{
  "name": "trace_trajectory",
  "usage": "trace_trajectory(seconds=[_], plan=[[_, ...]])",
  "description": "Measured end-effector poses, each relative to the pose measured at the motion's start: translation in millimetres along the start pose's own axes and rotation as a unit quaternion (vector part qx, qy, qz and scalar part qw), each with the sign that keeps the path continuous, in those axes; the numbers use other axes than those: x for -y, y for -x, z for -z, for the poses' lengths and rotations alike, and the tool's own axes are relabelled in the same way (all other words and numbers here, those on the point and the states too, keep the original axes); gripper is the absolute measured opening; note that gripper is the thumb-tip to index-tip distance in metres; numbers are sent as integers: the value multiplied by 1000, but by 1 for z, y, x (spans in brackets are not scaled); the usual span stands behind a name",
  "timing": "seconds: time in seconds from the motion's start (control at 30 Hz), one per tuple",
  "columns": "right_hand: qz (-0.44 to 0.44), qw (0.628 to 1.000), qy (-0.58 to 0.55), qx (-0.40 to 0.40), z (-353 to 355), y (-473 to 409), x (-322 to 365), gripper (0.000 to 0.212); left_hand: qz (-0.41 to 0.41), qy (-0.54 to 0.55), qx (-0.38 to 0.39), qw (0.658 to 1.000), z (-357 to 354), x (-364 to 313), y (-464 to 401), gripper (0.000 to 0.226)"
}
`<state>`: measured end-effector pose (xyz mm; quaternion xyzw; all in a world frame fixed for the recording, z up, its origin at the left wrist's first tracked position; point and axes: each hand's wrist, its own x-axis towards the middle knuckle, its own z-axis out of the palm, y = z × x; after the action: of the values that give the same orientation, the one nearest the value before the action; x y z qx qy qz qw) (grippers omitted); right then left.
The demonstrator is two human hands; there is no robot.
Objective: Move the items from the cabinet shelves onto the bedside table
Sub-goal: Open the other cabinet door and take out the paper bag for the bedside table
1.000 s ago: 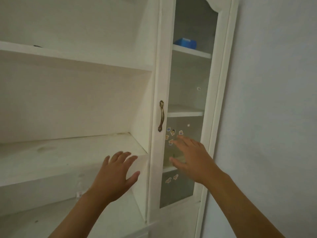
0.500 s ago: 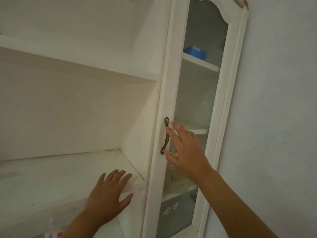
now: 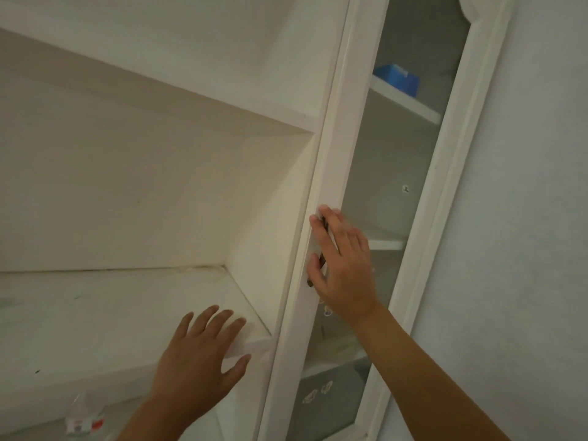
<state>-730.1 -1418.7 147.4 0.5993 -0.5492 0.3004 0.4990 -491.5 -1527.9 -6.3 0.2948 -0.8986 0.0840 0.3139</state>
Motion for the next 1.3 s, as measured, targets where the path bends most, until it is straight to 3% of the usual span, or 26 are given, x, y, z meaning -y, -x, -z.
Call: trace_trajectory(seconds=[0.53, 0.97, 1.3], plan=[[-56, 994, 82, 45, 2, -4, 22, 72, 4, -6, -14, 1000, 0, 4, 4, 51], [-74, 995, 54, 23, 20, 7, 26, 72, 0, 46, -24, 999, 6, -4, 2, 51], [-57, 996, 63, 14, 39, 15, 18, 73, -99, 90, -50, 990, 8, -61, -22, 53]])
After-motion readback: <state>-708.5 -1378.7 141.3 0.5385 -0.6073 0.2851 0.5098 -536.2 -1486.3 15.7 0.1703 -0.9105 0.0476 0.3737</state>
